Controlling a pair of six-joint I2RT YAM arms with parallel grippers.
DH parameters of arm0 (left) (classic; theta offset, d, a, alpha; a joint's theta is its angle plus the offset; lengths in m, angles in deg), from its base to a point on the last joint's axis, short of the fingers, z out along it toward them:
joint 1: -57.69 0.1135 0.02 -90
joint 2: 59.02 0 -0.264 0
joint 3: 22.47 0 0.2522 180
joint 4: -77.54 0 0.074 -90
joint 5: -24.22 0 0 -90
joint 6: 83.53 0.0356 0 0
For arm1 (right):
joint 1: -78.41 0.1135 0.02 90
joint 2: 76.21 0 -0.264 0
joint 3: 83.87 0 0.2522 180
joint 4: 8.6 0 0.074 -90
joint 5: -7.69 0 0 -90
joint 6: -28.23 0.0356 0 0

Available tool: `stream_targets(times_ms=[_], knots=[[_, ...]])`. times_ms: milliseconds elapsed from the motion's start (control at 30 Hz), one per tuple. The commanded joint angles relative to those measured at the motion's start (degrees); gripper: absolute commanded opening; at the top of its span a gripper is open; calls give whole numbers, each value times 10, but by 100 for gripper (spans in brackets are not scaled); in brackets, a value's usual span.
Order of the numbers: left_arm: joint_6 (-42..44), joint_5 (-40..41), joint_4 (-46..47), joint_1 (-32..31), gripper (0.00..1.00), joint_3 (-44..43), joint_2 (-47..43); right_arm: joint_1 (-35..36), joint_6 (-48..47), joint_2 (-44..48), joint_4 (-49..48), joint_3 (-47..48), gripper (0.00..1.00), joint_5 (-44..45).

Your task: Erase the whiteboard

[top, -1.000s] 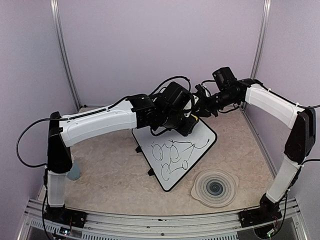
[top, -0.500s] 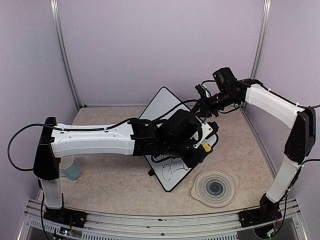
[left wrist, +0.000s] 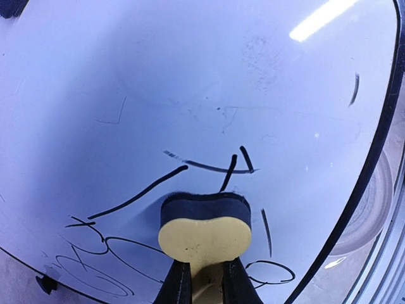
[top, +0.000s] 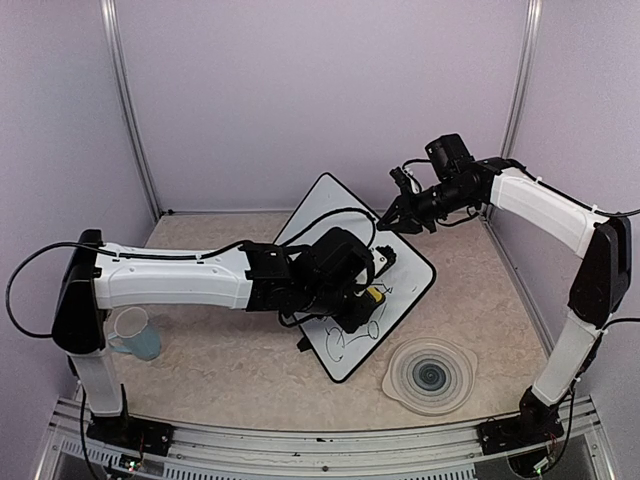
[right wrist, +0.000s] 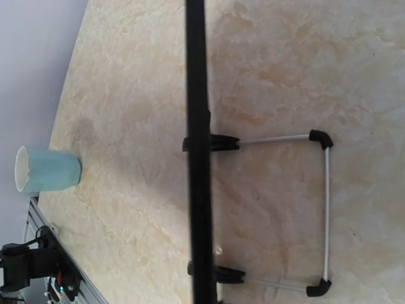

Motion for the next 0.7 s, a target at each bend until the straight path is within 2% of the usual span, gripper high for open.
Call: stream_targets(times_ms=[0,200,333,467,667], knots=[[40,6,27,-24,0,-56,22,5,50,3,-32,-7,0,-8],[61,-9,36,-37,0,-163,65,5,56,4,-37,-11,0,-7],[69,-17,29,-34,0,-183,91,5,58,3,-38,-11,0,-10],[49,-4,7,-18,0,-137,91,4,57,2,-34,-10,0,-7],[6,10,26,16,0,21,27,5,57,2,-36,-9,0,-11]])
